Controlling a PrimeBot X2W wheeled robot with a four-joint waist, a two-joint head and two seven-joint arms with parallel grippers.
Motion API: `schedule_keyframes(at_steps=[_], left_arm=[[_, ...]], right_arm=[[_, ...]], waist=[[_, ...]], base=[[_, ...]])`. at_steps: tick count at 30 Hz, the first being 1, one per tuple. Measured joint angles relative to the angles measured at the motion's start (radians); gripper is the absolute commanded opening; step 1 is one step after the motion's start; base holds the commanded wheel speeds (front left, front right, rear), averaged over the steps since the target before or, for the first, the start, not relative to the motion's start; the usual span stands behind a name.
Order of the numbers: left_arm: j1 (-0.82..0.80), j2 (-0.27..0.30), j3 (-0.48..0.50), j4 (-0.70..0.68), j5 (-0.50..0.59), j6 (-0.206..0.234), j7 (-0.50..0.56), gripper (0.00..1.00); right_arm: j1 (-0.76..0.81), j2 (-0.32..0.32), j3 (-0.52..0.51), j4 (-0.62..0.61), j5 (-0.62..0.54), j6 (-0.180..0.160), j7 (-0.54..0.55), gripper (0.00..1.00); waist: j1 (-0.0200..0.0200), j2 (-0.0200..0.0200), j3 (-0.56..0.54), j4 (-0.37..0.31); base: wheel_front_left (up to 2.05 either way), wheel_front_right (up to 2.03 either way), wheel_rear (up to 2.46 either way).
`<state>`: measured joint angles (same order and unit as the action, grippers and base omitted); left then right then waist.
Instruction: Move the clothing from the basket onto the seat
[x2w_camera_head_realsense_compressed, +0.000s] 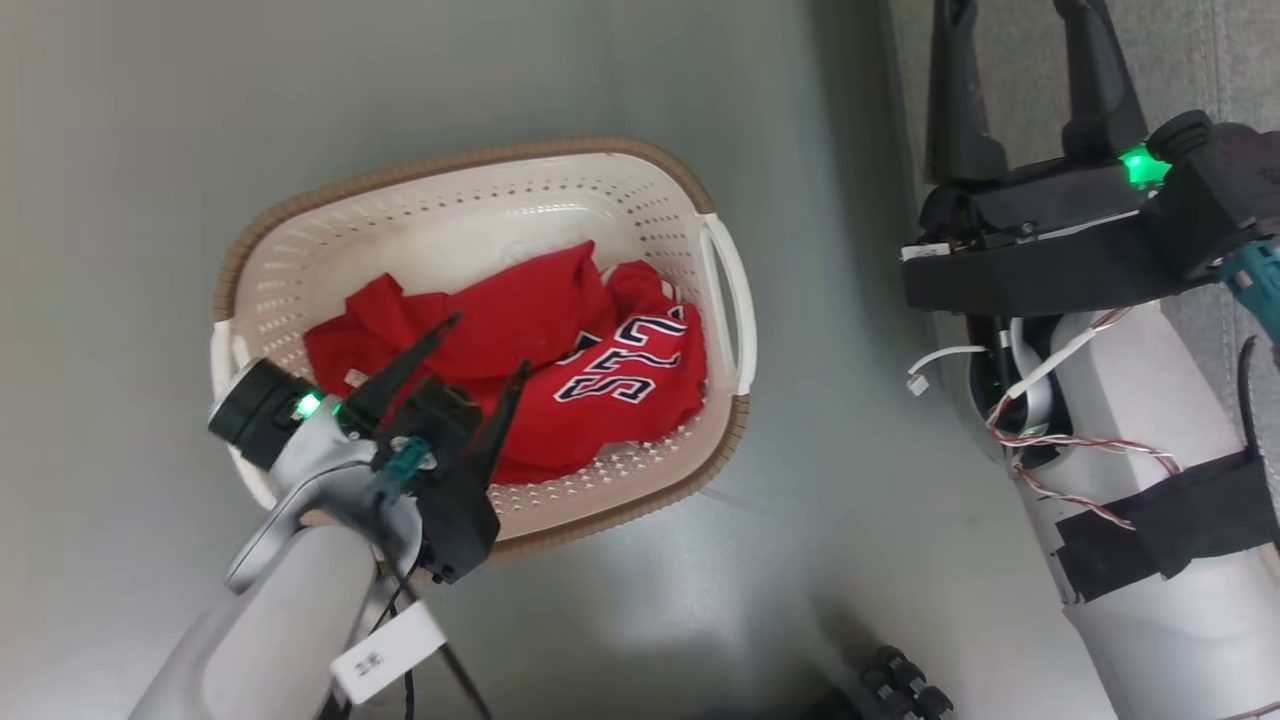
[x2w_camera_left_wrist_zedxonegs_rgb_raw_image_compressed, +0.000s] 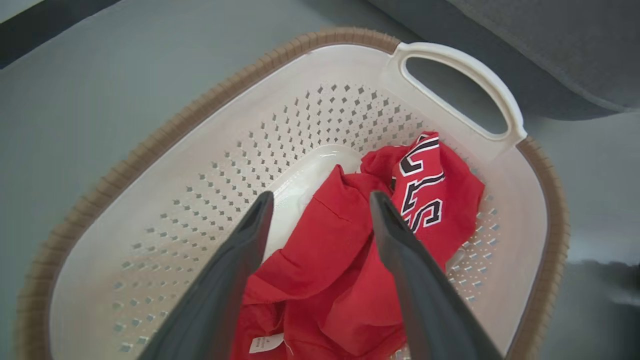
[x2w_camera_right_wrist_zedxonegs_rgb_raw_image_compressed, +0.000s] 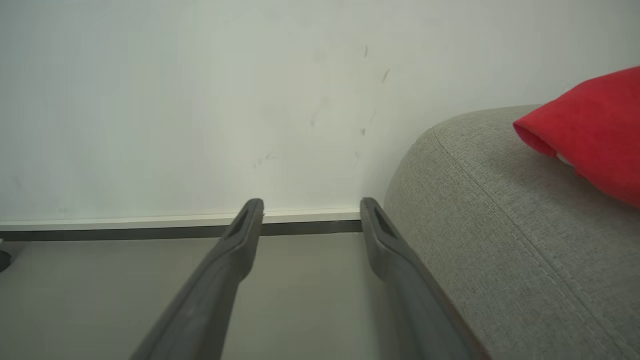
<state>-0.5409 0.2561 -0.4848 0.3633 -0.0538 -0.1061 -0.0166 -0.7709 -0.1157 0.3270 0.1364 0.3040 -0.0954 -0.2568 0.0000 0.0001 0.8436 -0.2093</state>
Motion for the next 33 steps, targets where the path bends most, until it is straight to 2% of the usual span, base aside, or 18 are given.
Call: schedule_keyframes(at_steps=[12, 33], left_arm=[[-0.072, 0.003, -0.11, 0.094, 0.029, -0.017, 0.065, 1.0], [-0.138, 0.029, -0.107, 0.239, -0.001, -0.019, 0.103, 1.0]], right_arm=[[-0.019, 0.026, 0.012, 0.012, 0.0, 0.008, 0.0, 1.0], [-0.039, 0.051, 0.043, -0.008, -0.001, 0.016, 0.0, 1.0]], waist=[[0.0, 0.0, 0.045, -0.061], [0.0, -0.0001, 0.132, -0.158]], base=[[0.0, 0.0, 0.0], [0.0, 0.0, 0.0]])
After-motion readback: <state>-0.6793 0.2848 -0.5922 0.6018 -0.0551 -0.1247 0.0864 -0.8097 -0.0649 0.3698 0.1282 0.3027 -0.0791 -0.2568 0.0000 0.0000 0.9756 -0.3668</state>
